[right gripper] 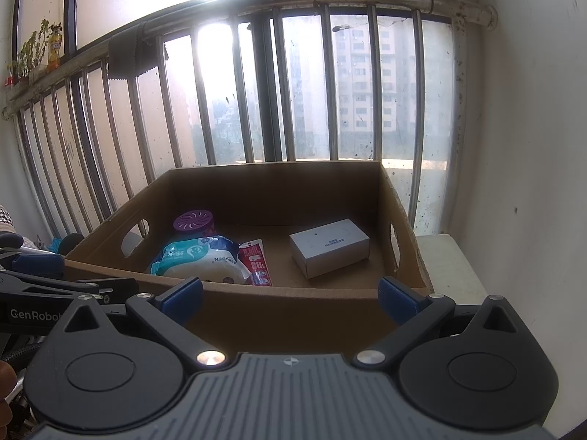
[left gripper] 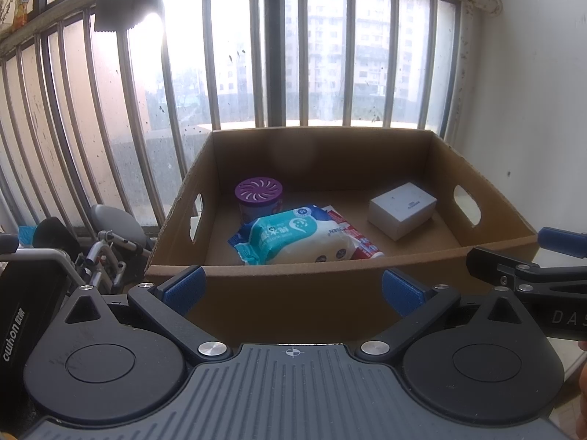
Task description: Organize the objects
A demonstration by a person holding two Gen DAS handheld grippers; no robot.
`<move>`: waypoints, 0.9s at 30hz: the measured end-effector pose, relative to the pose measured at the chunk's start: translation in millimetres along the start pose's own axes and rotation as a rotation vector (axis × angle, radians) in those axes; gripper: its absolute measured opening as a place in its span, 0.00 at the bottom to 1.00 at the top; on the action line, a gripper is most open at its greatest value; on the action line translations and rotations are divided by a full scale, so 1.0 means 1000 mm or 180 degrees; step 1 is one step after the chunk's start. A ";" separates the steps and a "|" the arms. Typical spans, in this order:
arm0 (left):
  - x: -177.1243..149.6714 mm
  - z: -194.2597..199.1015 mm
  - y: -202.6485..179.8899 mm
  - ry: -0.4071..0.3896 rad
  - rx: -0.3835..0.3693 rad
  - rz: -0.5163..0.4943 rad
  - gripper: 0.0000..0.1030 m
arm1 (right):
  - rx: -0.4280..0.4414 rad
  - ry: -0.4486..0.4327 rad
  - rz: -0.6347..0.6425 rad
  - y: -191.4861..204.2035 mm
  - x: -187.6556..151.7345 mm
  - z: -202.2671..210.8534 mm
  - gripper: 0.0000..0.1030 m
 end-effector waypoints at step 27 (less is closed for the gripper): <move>0.000 0.000 -0.001 0.0008 -0.0009 -0.0008 1.00 | -0.0003 0.0010 -0.0032 -0.003 -0.001 0.001 1.00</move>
Point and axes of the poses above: each gripper's, at about its wrist camera, not at the fingertips, and z roughly against the way its jaws point, y to its left, x to its top, the point moved 3 cm from there along -z, roughly the way its jaws point, and after that the axes turned 1 degree about -x, right-handed, at the moved point
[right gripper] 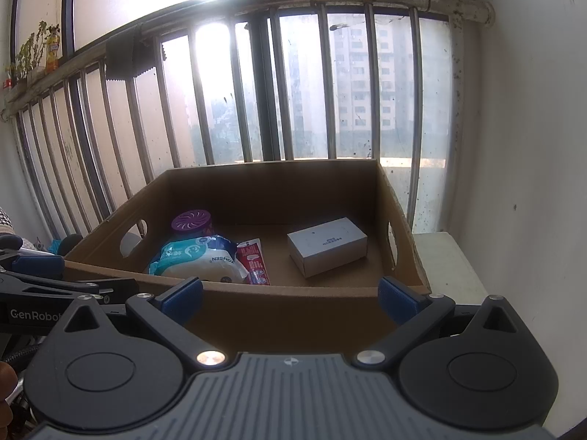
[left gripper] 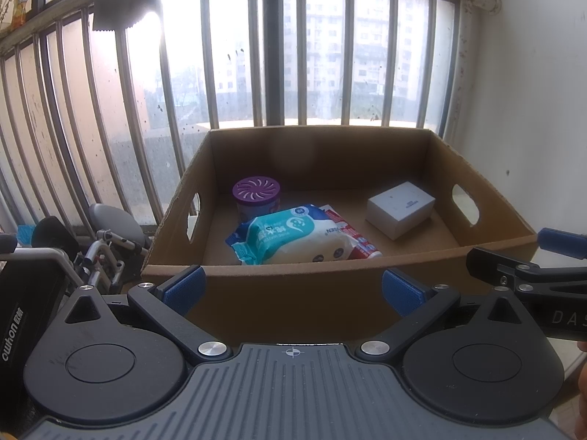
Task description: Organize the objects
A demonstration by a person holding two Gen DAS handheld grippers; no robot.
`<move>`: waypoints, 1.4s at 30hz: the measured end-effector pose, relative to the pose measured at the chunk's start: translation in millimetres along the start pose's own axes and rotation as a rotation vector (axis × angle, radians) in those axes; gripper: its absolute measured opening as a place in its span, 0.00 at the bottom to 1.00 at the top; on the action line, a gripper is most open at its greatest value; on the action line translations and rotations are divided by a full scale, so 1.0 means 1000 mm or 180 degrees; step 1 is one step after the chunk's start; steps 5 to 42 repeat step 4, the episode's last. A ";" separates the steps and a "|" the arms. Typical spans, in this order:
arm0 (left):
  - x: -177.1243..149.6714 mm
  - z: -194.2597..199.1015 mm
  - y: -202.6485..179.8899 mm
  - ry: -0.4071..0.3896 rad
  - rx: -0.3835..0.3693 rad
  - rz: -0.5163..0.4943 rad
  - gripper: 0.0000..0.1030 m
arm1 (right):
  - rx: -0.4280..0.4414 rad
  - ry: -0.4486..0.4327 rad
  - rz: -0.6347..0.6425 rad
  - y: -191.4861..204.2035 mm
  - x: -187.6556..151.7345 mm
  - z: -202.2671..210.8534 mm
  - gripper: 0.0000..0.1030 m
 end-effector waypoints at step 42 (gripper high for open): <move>0.000 0.001 0.000 0.0003 -0.0001 -0.0002 1.00 | 0.0002 0.0000 -0.0003 0.000 0.000 0.000 1.00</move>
Point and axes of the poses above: each gripper's, at about its wrist camera, not at the fingertips, and z roughly against the way its jaws point, y to its left, x to its top, the point moved 3 cm from there along -z, roughly the way its jaws point, and after that the axes turned 1 degree about -x, right-handed, at the moved point
